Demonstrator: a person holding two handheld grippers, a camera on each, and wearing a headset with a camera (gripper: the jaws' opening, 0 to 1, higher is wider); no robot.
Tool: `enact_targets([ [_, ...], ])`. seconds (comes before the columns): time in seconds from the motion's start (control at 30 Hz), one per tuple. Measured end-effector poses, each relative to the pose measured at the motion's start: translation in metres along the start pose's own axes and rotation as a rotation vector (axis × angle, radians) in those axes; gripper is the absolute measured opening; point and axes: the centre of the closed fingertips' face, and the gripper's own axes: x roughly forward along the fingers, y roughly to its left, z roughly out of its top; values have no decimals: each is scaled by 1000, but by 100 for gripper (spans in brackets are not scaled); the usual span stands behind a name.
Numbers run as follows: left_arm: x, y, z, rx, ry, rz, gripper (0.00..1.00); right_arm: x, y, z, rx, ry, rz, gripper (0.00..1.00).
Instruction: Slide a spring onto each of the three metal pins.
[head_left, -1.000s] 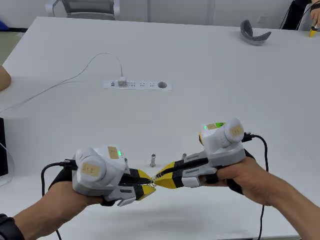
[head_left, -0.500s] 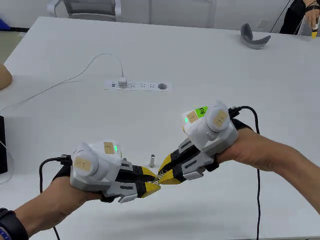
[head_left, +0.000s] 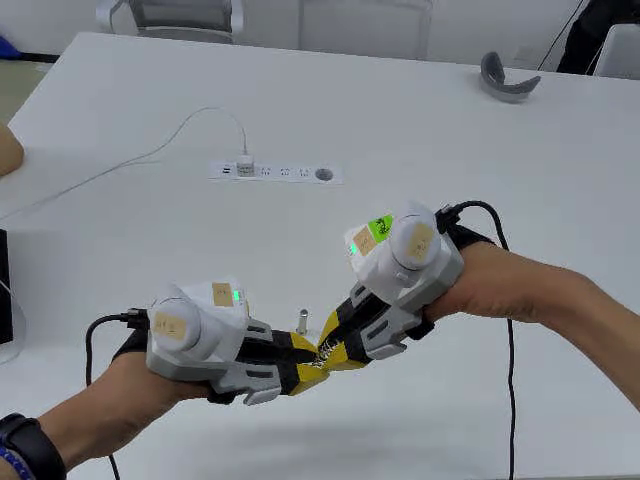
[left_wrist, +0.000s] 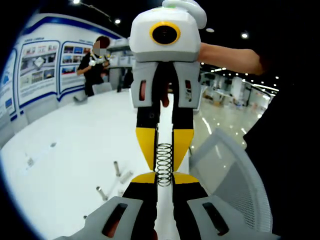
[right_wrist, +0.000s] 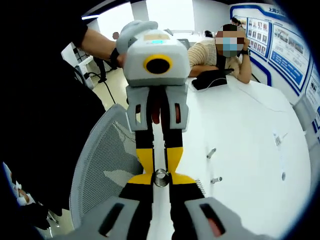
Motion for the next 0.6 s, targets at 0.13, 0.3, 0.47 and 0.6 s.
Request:
enact_targets([
  [0.13, 0, -2, -1, 11, 10, -7, 10, 1, 1, -1, -10, 8, 11, 13],
  [0.3, 1, -4, -2, 20, 18, -13, 9, 2, 4, -1, -24, 19, 23, 13],
  [0.47, 0, -3, -3, 10, 21, -9, 9, 2, 4, -1, -25, 26, 22, 13],
  [0.6, 0, -4, -3, 6, 21, -10, 9, 3, 5, 0, -14, 29, 23, 13],
])
